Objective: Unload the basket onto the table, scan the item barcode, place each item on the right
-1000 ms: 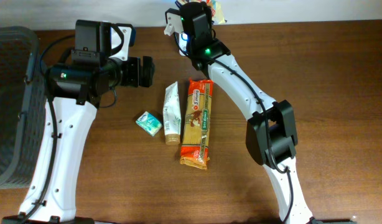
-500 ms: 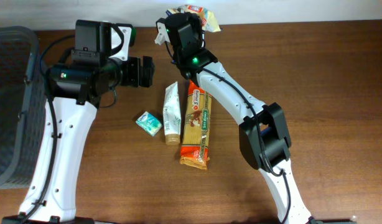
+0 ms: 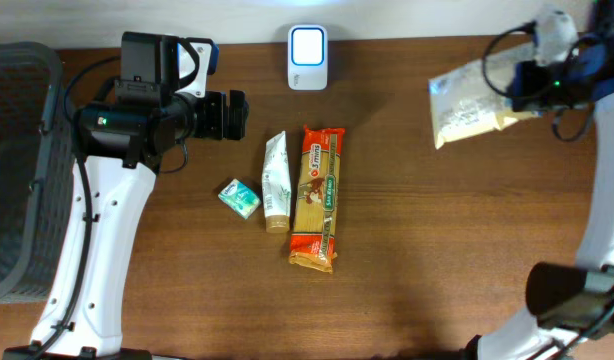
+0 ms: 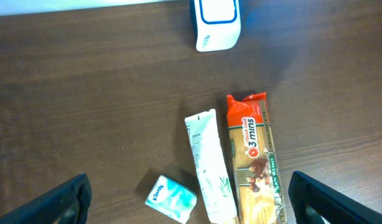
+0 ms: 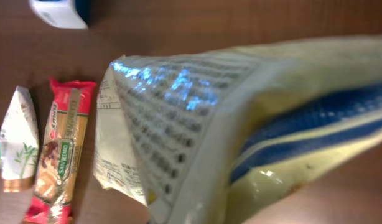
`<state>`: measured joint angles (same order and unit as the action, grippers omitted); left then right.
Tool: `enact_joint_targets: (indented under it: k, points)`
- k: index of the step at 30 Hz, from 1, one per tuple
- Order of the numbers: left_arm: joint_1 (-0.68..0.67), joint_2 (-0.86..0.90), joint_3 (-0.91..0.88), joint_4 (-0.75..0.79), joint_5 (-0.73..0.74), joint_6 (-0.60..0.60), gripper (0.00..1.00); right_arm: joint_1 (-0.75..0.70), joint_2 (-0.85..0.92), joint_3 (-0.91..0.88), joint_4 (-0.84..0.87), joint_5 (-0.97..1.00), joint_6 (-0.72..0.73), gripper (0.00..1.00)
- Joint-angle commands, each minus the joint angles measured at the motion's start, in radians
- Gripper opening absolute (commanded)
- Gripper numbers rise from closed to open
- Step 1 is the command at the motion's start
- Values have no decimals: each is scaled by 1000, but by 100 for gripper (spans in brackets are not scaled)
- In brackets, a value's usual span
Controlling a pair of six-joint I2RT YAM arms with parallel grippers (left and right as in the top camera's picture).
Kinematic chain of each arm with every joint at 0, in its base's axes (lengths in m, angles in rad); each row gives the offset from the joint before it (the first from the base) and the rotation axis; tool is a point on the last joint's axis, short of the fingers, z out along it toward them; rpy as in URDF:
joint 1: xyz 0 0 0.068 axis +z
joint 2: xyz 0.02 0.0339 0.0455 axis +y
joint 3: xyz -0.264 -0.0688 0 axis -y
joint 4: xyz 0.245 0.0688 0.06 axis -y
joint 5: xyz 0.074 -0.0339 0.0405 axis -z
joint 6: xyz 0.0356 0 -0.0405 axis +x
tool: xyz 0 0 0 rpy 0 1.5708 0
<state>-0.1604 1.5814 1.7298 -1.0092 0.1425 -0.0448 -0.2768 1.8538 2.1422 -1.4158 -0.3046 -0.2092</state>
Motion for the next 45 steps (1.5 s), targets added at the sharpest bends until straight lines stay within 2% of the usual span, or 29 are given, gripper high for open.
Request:
enact_joint_targets:
  k: [1,5,8,9,10,11,12,13,14,16,18,22,23,26,27,28,30,33,40,42,45]
  points:
    - [6,-3,2,1,0,16,99,-108,124,-17,-2,-111,39,4]
    - [6,-3,2,0,0,16,99,-156,280,-17,60,-85,-30,4]
    - [6,-3,2,0,0,16,99,-155,332,-17,53,54,-23,5]
    - [6,-3,2,1,0,16,99,-156,337,-17,41,105,-18,45]
    - [6,-3,2,1,0,16,99,-156,333,-13,39,89,-19,77]
    - [6,-3,2,0,0,16,99,-156,320,21,23,69,-19,94]
    - [6,-3,2,1,0,16,99,-156,306,76,-5,61,-19,99]
    - [6,-3,2,1,0,16,99,-155,295,144,-42,27,-18,99]
    - [6,-3,2,1,0,16,99,-154,294,240,-101,-88,-18,99]
    - [6,-3,2,1,0,16,99,-135,294,292,-173,-389,-19,99]
    - [6,-3,2,0,0,16,99,-70,296,237,-173,-418,-18,97]
    - [6,-3,2,1,0,16,99,230,296,15,-72,-409,-2,81]
    - [6,-3,2,1,0,16,99,332,296,-46,21,-296,150,79]
    - [6,-3,2,0,0,16,99,588,296,-128,179,44,449,73]
    - [6,-3,2,1,0,16,99,676,296,-143,224,148,547,68]
    - [6,-3,2,1,0,16,99,752,305,-145,247,241,648,58]
    - [6,-3,2,1,0,16,99,824,334,-146,270,268,708,53]
    - [6,-3,2,0,0,16,99,929,439,-146,293,299,779,58]
    - [6,-3,2,0,0,16,99,956,510,-148,283,438,873,60]
    - [63,-4,2,0,0,16,99,956,510,-148,283,449,877,60]
    - [251,-6,2,0,0,16,99,954,510,-148,280,502,903,59]
